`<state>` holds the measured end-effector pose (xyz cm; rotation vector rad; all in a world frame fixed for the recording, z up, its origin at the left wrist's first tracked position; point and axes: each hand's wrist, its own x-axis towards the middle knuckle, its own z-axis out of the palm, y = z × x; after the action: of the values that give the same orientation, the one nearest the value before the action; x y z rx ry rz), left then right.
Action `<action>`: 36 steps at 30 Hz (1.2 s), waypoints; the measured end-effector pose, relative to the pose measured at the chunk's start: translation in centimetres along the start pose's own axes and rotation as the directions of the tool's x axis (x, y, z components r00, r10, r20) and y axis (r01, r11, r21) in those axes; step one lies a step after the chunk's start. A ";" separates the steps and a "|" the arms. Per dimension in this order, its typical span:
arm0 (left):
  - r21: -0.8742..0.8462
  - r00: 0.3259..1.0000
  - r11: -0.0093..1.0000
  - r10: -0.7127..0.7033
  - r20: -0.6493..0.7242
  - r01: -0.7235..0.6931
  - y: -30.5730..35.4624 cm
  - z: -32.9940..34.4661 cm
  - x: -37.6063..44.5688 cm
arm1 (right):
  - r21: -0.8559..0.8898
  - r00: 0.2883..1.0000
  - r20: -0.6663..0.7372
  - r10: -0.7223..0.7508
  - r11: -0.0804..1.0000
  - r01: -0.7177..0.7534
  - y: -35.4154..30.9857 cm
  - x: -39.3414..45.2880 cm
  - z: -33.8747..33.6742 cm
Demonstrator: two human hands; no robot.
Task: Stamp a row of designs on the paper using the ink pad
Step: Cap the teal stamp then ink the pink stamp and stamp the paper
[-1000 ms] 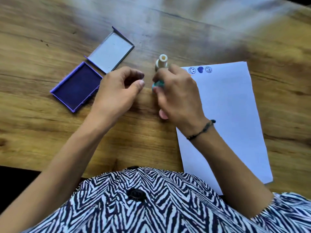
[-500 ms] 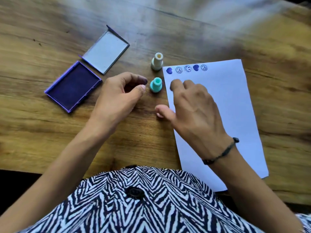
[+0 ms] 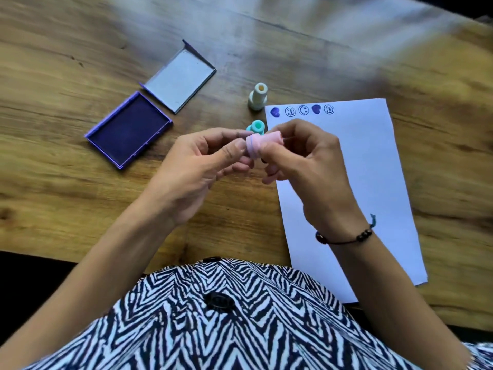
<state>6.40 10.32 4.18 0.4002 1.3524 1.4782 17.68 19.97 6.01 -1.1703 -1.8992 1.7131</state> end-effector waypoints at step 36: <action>-0.372 0.914 0.901 0.060 -0.401 -0.223 -3.2 -8.2 -8.8 | -0.581 0.724 0.586 -0.364 0.435 0.688 -2.9 5.9 16.0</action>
<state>4.86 -1.91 2.24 -0.0698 1.2746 1.9902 1.73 13.88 3.55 -0.2526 -2.9920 0.7376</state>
